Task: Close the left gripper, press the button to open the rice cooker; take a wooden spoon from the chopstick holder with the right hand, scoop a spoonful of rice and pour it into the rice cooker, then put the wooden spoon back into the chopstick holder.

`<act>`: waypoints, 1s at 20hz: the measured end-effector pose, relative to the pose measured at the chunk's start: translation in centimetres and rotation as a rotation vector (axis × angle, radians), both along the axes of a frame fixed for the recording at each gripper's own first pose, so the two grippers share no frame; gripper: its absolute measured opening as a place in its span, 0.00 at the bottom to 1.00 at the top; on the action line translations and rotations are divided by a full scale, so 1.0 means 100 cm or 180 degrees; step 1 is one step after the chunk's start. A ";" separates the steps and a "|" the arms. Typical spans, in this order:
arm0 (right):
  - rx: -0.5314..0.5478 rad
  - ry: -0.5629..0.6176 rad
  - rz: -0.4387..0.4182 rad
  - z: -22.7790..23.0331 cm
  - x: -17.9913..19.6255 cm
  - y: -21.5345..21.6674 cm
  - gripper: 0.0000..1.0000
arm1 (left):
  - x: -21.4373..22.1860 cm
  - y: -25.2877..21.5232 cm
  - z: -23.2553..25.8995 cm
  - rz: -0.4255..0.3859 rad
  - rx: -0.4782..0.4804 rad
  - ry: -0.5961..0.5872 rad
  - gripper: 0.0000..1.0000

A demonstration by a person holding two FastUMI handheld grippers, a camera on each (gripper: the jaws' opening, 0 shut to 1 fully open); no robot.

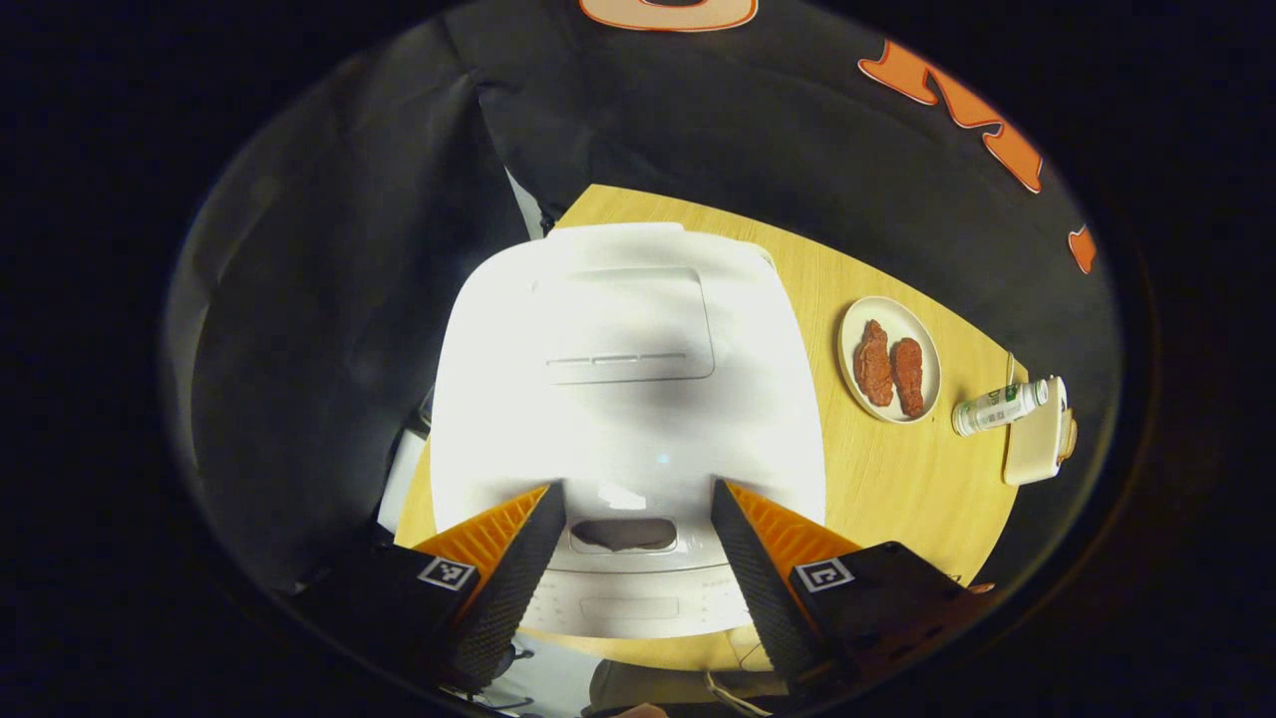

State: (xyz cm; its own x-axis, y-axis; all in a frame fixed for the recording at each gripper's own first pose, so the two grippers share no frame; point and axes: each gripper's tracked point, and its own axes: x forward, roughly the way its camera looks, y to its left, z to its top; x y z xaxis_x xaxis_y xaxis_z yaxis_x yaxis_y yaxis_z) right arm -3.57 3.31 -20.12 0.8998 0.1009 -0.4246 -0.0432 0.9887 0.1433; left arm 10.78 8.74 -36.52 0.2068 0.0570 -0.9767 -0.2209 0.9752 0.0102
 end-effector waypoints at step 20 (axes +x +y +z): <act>0.0098 -0.0770 0.0460 0.089 0.041 0.086 0.87 | -0.027 -0.042 0.203 -0.0608 0.0356 -0.2898 1.00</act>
